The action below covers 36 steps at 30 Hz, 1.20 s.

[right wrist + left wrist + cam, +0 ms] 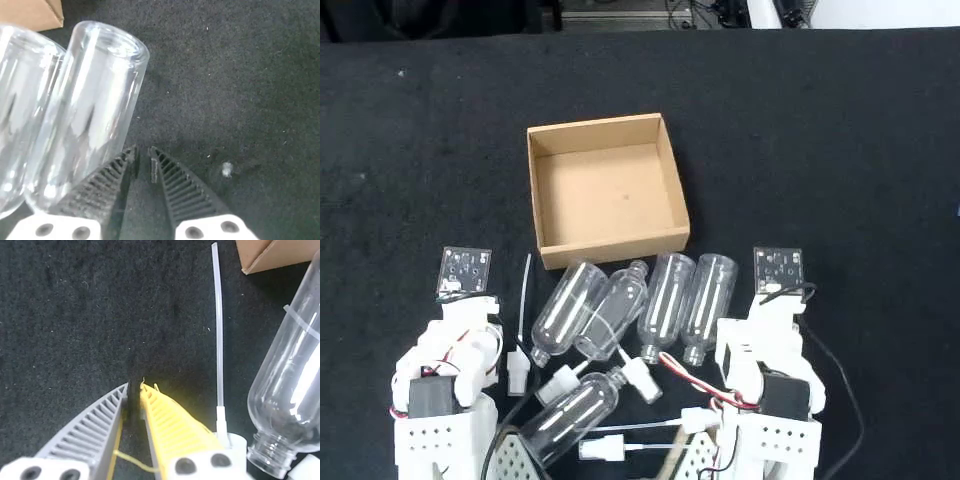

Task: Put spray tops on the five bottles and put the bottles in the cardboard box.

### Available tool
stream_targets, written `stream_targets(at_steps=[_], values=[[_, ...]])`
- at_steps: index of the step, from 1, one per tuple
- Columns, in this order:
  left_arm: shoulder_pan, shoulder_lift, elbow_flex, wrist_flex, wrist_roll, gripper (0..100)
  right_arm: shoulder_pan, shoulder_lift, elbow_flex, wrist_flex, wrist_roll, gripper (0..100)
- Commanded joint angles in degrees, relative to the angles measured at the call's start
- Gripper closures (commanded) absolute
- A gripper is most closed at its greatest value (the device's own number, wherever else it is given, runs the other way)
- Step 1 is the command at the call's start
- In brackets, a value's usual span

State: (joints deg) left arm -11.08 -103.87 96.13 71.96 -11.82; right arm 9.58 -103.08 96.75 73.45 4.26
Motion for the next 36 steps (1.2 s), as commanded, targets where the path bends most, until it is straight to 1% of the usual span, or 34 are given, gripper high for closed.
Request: stream_targets(at_steps=[1,36], values=[[0.48,-0.62,1.27,0.79,-0.35,97,-0.44,-5.41,-0.31,0.62,0.44,98.7],[0.48,-0.62,1.27,0.79,-0.44,97,-0.62,-5.41,-0.31,1.49,0.44,98.7]])
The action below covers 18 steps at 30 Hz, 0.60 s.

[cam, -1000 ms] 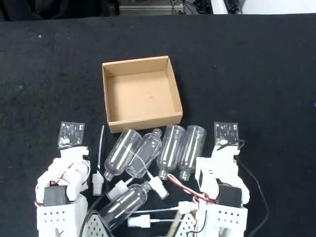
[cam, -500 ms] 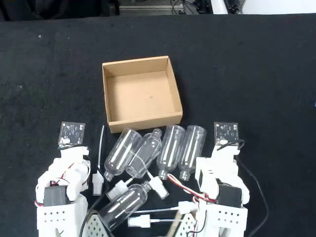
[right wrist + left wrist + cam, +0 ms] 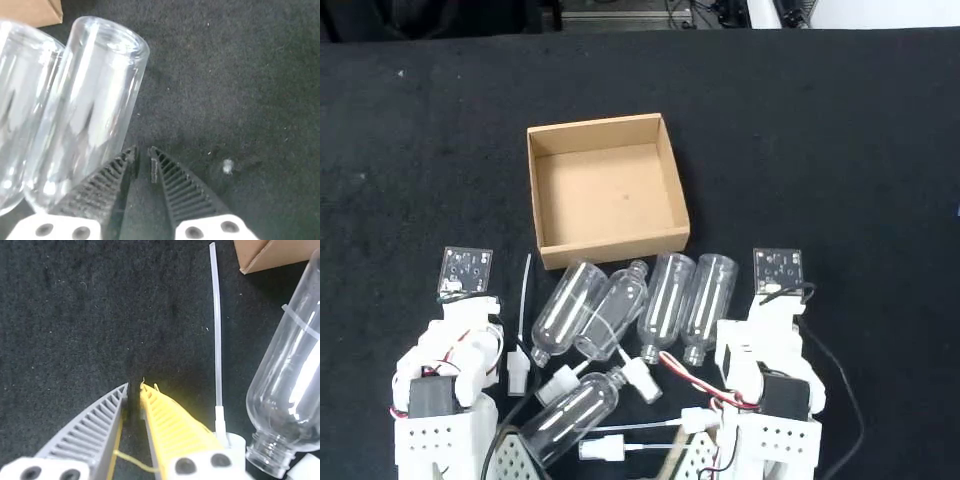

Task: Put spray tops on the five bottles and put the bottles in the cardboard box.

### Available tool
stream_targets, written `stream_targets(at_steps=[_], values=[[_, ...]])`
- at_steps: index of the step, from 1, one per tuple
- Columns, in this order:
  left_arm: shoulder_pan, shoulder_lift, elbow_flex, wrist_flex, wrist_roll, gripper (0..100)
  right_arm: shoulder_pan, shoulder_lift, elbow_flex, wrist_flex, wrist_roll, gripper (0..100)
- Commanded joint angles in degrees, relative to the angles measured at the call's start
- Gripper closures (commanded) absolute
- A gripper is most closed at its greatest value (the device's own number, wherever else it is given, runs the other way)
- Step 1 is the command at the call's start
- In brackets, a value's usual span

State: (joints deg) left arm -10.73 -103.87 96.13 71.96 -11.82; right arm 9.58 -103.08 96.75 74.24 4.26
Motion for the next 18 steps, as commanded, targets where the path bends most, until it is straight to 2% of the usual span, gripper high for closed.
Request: stream_targets(at_steps=[1,8,11,18], values=[[0.04,-0.62,1.27,0.79,-0.53,97,-0.62,-5.41,-0.31,0.7,0.44,98.7],[-0.22,-0.62,1.27,0.26,-0.7,97,-0.62,-5.41,-0.31,0.7,0.44,98.7],[-3.91,-0.7,0.84,-1.49,-0.7,97,-0.53,-5.41,-0.31,0.7,0.44,98.7],[-24.48,-0.7,-0.4,-24.7,-2.9,97,-0.53,-5.41,-0.31,0.7,0.44,98.7]])
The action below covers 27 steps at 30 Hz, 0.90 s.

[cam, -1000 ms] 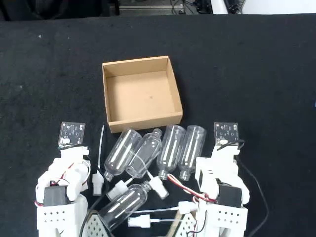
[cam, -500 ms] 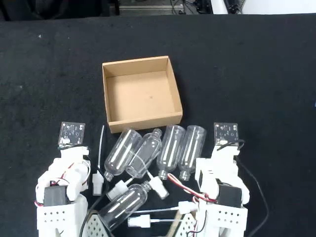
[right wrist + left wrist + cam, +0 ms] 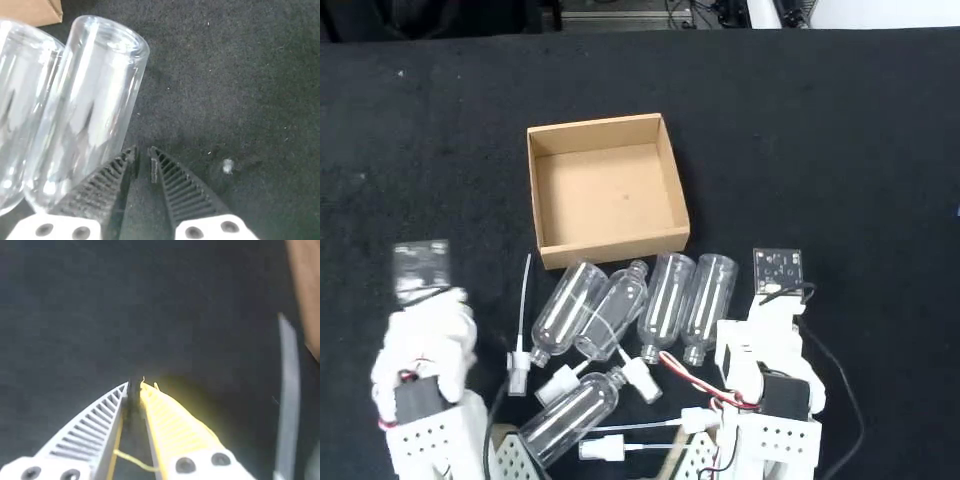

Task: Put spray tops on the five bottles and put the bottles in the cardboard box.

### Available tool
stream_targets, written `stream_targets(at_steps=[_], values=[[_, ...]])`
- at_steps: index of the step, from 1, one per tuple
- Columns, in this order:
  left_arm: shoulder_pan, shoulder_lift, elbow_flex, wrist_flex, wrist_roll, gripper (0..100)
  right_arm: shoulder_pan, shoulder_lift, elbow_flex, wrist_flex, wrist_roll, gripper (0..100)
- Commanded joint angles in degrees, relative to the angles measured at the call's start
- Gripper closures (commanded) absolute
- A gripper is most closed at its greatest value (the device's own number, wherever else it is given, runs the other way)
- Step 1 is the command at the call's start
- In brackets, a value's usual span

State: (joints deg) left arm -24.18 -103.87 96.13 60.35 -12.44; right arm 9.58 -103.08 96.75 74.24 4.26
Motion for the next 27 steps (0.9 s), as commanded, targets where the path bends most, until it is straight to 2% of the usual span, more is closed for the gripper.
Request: stream_targets(at_steps=[1,3,7,13,19,24,27], values=[[-12.97,-0.7,-1.1,-15.3,-4.13,97,-0.53,-5.41,-0.31,0.7,0.44,98.7],[-14.9,-0.7,-4.26,-16.0,-6.33,97,-0.53,-5.41,-0.31,0.7,0.44,98.7],[-14.99,-0.62,-16.31,-10.2,-7.56,97,-0.53,-5.41,-0.31,0.7,0.44,98.7],[-14.2,-0.44,-34.77,-2.02,-7.21,81,-0.44,-5.41,-0.31,0.7,0.44,98.7],[-4.79,3.87,-39.25,3.08,-7.65,80,-0.44,-5.41,-0.31,0.7,0.44,98.7],[0.84,20.4,-45.05,9.93,-8.35,79,-0.44,-5.41,-0.31,0.7,0.44,98.7],[6.37,32.18,-52.26,17.93,-10.81,71,-0.44,-5.41,-0.31,0.7,0.44,98.7]])
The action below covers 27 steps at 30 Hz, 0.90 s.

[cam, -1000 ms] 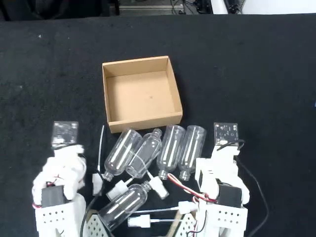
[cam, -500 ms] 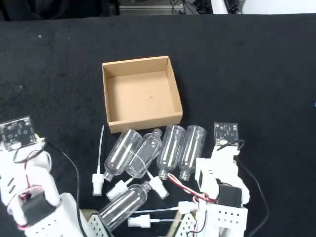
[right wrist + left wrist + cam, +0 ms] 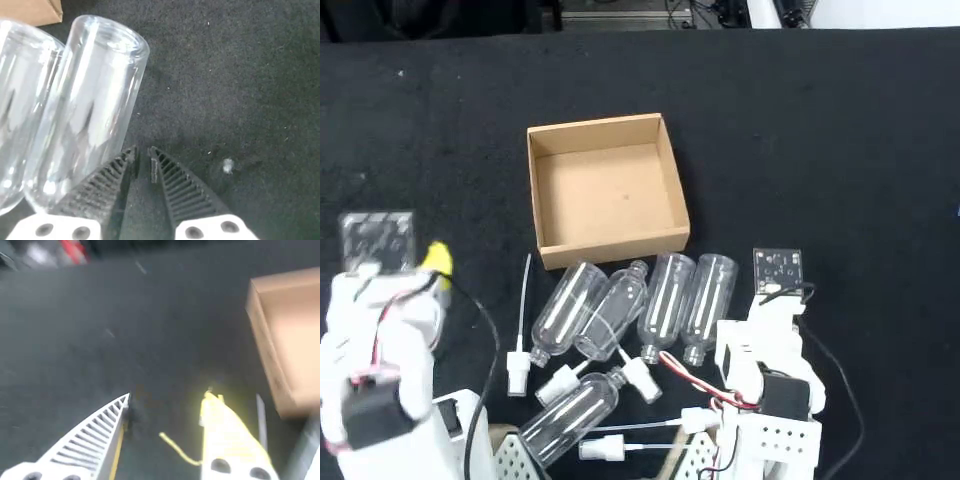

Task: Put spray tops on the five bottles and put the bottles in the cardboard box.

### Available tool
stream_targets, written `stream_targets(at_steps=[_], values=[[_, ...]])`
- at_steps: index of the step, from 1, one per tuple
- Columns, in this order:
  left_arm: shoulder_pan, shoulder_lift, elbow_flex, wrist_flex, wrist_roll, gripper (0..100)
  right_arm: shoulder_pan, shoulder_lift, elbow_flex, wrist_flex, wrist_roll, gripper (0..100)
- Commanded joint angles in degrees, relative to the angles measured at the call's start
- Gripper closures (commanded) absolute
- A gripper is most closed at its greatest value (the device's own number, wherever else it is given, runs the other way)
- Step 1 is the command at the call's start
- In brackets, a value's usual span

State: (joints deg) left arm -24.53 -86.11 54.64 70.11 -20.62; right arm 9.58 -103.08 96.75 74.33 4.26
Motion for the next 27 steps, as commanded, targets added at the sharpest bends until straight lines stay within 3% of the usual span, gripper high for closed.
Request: stream_targets(at_steps=[1,3,6,10,17,23,27], values=[[8.92,18.11,-12.97,11.16,-2.99,68,-0.44,-5.41,-0.31,0.62,0.44,98.7],[13.76,24.62,-16.84,16.0,-2.9,65,-0.44,-5.41,-0.31,0.62,0.44,98.7],[21.85,33.41,-20.97,20.13,-2.73,67,-0.44,-5.41,-0.31,0.62,0.44,98.7],[29.41,42.02,-21.85,19.43,-2.73,71,-0.44,-5.41,-0.31,0.62,0.44,98.7],[30.46,51.25,-16.48,10.55,-2.64,71,-0.44,-5.41,-0.31,0.62,0.44,98.7],[30.55,53.8,-13.85,4.48,7.3,71,-0.44,-5.41,-0.31,0.62,0.44,98.7],[30.55,53.8,-13.85,4.4,9.32,71,-0.44,-5.41,-0.31,0.62,0.35,98.7]])
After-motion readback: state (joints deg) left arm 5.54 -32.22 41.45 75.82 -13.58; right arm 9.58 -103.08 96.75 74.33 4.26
